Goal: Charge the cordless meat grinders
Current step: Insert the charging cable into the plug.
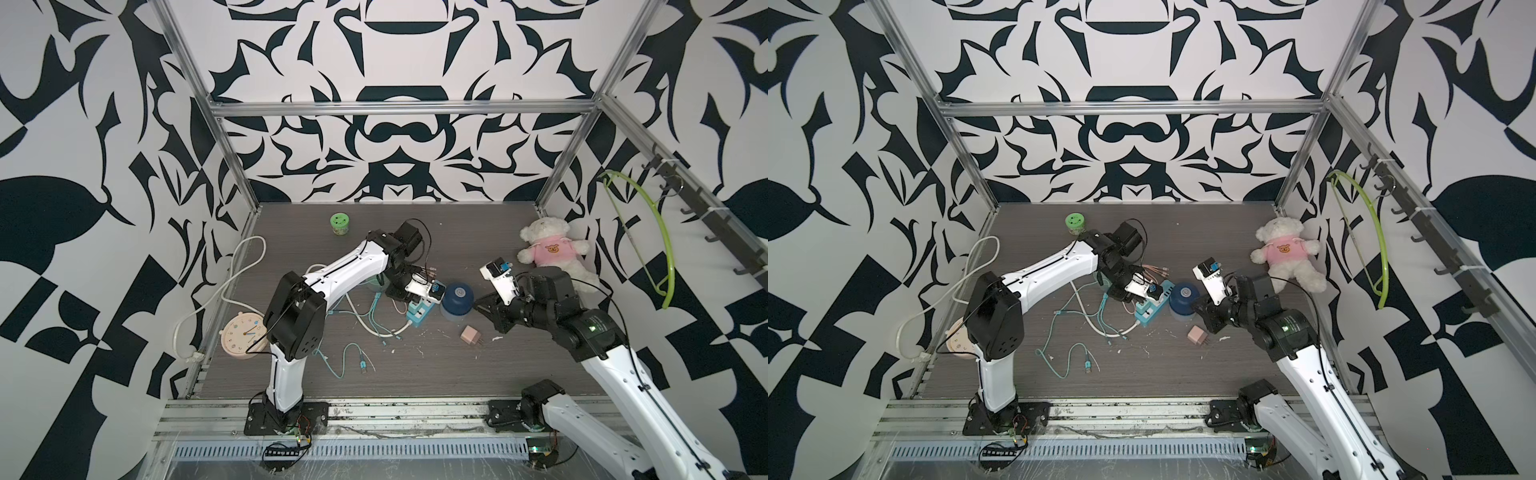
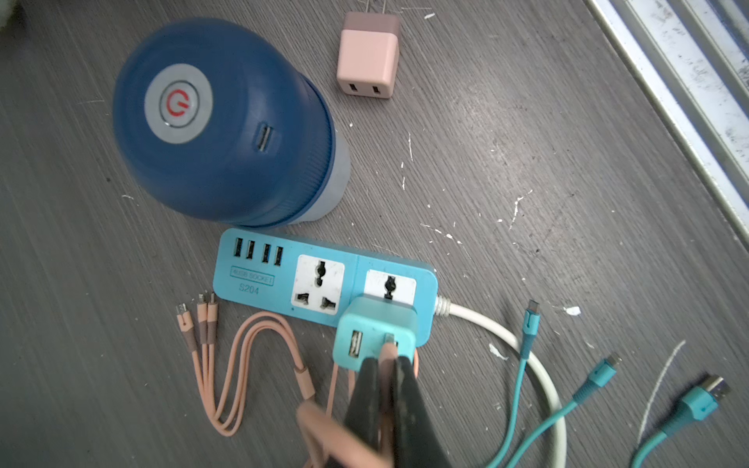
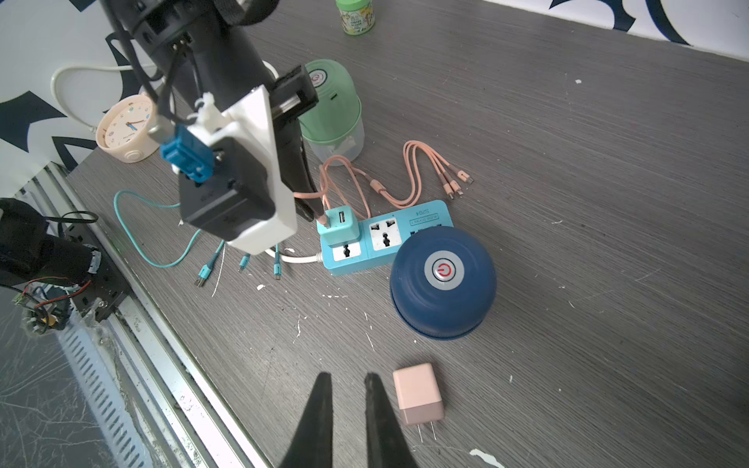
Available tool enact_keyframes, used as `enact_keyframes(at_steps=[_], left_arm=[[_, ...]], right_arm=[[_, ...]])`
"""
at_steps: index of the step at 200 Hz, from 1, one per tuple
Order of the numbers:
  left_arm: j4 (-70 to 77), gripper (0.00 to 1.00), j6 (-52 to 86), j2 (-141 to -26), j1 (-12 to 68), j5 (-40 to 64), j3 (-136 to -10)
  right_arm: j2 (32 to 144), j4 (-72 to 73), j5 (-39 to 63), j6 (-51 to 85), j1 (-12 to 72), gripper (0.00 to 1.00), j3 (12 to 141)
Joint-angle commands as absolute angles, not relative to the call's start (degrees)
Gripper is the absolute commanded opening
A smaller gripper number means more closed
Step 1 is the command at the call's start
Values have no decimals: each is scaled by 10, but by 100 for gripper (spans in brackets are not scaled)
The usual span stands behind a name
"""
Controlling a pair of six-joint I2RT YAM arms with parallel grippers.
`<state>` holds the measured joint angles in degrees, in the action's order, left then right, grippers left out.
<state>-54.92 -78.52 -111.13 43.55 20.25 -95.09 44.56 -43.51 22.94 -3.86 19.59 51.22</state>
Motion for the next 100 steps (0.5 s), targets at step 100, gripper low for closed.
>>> enact_keyframes(at_steps=[100], left_arm=[[-576,0,-790,-1119,432,181,-922]], right_arm=[[434,-428,235,-32,197,13,516]])
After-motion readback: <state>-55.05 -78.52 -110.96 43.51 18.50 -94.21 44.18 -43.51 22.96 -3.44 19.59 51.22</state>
